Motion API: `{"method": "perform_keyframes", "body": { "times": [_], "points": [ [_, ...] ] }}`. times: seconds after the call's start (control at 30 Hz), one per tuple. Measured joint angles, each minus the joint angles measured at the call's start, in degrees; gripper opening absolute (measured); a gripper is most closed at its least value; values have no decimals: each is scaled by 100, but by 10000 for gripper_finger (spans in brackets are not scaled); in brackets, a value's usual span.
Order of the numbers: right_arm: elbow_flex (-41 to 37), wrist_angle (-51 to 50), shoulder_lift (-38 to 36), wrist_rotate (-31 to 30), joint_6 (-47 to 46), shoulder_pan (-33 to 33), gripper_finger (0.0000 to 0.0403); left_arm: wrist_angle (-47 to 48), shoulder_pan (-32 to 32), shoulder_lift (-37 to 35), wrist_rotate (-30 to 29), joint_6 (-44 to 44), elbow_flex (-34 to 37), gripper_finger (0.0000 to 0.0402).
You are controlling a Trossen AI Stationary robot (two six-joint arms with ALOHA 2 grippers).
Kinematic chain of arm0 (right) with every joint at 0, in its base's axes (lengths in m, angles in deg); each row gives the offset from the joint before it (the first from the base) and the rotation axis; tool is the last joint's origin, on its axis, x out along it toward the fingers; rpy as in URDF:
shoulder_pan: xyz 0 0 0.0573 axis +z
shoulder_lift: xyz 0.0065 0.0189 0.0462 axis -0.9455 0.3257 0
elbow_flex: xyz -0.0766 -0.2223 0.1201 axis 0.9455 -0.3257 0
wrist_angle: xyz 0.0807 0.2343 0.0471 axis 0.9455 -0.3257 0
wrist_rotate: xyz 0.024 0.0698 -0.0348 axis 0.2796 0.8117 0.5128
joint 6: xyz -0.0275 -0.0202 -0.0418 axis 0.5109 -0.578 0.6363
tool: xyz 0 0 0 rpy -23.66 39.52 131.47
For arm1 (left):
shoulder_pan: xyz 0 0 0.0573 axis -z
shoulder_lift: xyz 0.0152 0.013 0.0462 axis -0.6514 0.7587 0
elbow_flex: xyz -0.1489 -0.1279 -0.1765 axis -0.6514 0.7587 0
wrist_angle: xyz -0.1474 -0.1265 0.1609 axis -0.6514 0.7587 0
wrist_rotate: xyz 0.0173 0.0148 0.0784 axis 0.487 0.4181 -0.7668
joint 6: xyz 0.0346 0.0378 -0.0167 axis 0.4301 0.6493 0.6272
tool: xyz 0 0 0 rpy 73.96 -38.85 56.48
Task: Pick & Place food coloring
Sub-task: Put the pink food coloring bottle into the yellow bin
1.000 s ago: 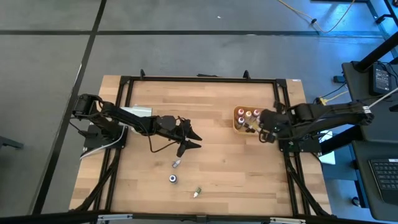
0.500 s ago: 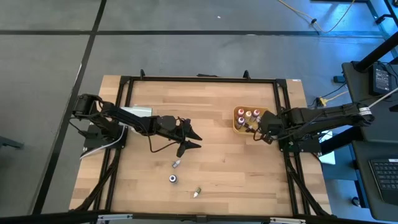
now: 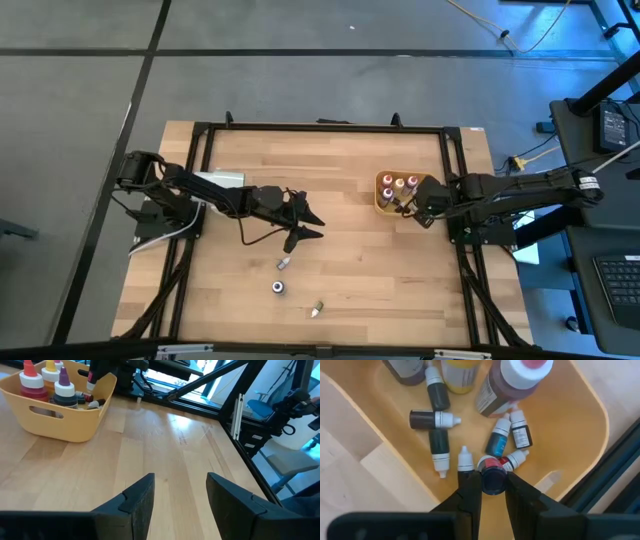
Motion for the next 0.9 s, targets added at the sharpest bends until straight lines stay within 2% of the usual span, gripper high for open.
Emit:
{"method": "perform_keyframes", "body": {
  "times": [0.33,0.53,0.9],
  "points": [
    [0,9,0,15,20,-5,84,119,0,0,-2,0,2,173],
    [0,9,0,442,26,-5,93,143,0,1,-2,0,2,177],
    [0,9,0,448,42,-5,96,143,0,2,-4,0,2,174]
  ]
}}
